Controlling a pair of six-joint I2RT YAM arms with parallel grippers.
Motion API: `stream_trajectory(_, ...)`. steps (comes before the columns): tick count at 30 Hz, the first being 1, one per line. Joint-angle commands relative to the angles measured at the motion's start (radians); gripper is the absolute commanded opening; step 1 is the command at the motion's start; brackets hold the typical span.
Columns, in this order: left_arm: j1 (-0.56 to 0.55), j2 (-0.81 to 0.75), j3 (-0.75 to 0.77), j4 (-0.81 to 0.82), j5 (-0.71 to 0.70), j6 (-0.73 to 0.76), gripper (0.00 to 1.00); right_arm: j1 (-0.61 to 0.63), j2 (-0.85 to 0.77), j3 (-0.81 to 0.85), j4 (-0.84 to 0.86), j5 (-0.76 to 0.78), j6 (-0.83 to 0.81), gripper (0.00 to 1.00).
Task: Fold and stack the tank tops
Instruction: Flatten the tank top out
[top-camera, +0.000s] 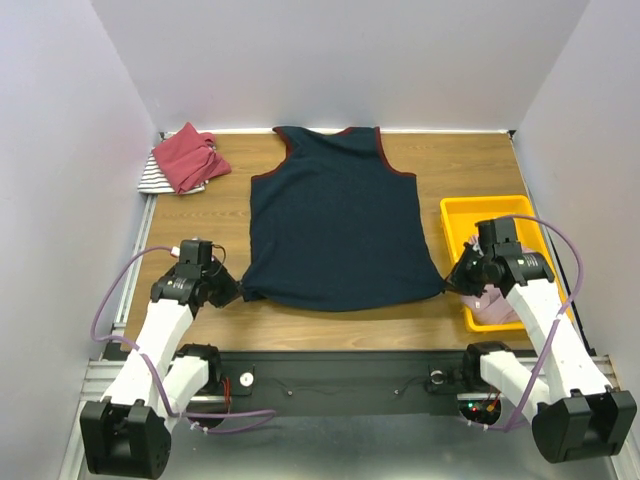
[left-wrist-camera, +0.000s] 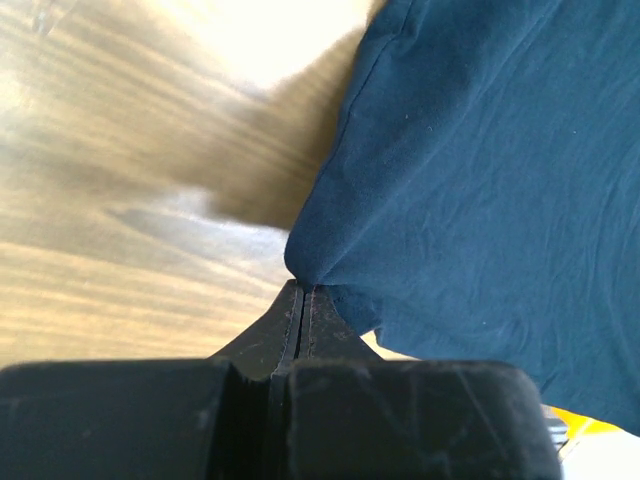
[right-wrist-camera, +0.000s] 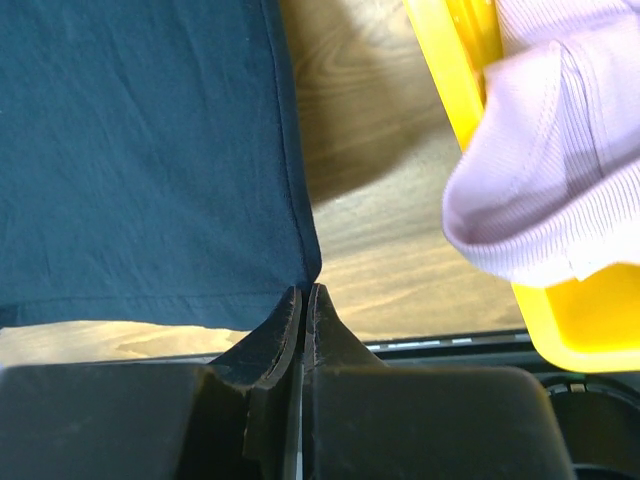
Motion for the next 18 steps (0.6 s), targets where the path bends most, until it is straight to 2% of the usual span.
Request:
stream_trajectory(1, -0.002, -0.025, 0.079, -0.089, -0.013, 0.053, 0.09, 0.008, -0.023, 0.032, -0.062, 0.033, -0.017, 0.02)
stream_trajectory(3, -0.002, -0.018, 0.096, -0.101, -0.015, 0.076, 0.17, 0.007, -0.022, 0.045, -0.07, 0.037, -0.019, 0.14)
stream_trajectory(4, -0.002, -0.021, 0.101, -0.104, -0.018, 0.079, 0.25, 0.008, -0.02, 0.06, -0.07, 0.04, -0.022, 0.17)
stream_trajectory(6, -0.002, -0.028, 0.115, -0.106, -0.012, 0.082, 0.29, 0.008, -0.019, 0.075, -0.071, 0.039, -0.026, 0.26)
stream_trajectory(7, -0.002, -0.029, 0.122, -0.106, -0.004, 0.082, 0.32, 0.007, -0.017, 0.084, -0.071, 0.037, -0.026, 0.37)
stream_trajectory(8, -0.002, -0.028, 0.141, -0.106, 0.01, 0.095, 0.37, 0.008, -0.014, 0.103, -0.068, 0.034, -0.034, 0.43)
stream_trajectory(10, -0.002, -0.022, 0.165, -0.107, 0.021, 0.104, 0.4, 0.008, -0.011, 0.121, -0.062, 0.017, -0.055, 0.54)
stream_trajectory(12, -0.002, -0.018, 0.187, -0.098, 0.025, 0.112, 0.4, 0.008, -0.003, 0.144, -0.048, 0.003, -0.068, 0.59)
stream_trajectory(15, -0.002, 0.004, 0.217, -0.052, 0.042, 0.122, 0.41, 0.01, 0.007, 0.134, 0.031, -0.084, -0.06, 0.61)
stream_trajectory(16, -0.002, 0.029, 0.24, -0.017, 0.042, 0.127, 0.41, 0.027, 0.021, 0.118, 0.097, -0.131, -0.034, 0.61)
stream_trajectory(17, -0.002, 0.044, 0.24, -0.017, 0.038, 0.127, 0.41, 0.051, 0.021, 0.118, 0.097, -0.139, -0.016, 0.61)
stream_trajectory(18, -0.002, 0.066, 0.269, 0.027, 0.028, 0.125, 0.41, 0.095, 0.056, 0.105, 0.172, -0.123, 0.01, 0.61)
